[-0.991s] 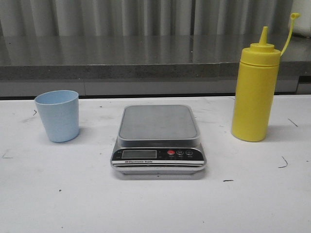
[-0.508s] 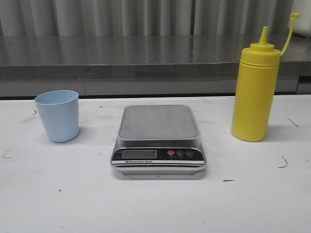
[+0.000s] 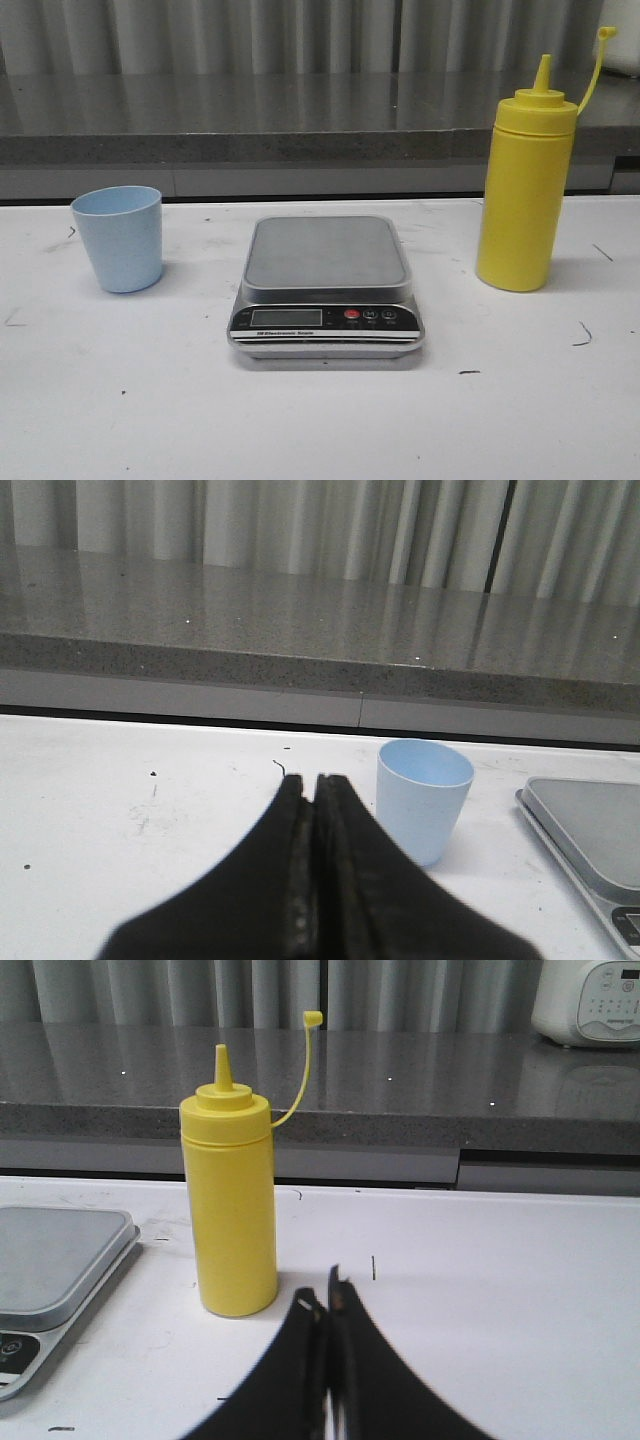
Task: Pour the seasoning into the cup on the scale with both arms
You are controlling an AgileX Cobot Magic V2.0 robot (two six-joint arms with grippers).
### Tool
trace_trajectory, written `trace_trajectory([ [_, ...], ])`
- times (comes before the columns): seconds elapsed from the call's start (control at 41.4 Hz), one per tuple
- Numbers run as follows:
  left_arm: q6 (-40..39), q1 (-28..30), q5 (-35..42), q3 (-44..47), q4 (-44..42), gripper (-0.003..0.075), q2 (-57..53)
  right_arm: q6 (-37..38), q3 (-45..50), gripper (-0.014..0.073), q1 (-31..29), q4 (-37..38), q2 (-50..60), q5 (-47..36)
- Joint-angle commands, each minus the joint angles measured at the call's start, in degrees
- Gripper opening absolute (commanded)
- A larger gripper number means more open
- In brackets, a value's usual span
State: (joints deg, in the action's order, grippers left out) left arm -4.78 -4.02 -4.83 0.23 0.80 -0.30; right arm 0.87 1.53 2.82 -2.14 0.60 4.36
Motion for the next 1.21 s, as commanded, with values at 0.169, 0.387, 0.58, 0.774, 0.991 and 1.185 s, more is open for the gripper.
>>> trace_trajectory([
  [0.169, -0.3, -0.4, 6.5, -5.5, -0.2, -0.002, -0.8, -0.5, -8.0, -0.0069, -0.1, -0.4, 0.9, -0.1],
  [0.387, -0.3, -0.4, -8.2, -25.0, -0.8, -0.002, 4.4, -0.9, -23.3, -0.0069, -0.1, 0.7, -3.8, 13.8],
  [0.58, -0.3, -0.4, -22.6, -39.0, -0.8, -0.002, 15.1, -0.9, -36.3, -0.0069, -0.1, 0.7, -14.6, 28.9],
  [0.774, -0.3, -0.4, -28.4, -40.6, -0.8, -0.002, 21.8, -0.9, -39.5, -0.0069, -0.1, 0.7, -23.2, 35.3],
  [0.991, -0.3, -0.4, -30.8, -40.6, -0.8, -0.002, 26.2, -0.5, -39.2, -0.0069, -0.1, 0.1, -28.2, 37.0],
  [1.185, -0.3, -0.4, -32.7, -40.6, 0.2, -0.002, 27.9, -0.9, -38.4, -0.0065, -0.1, 0.6, -29.3, 38.2],
])
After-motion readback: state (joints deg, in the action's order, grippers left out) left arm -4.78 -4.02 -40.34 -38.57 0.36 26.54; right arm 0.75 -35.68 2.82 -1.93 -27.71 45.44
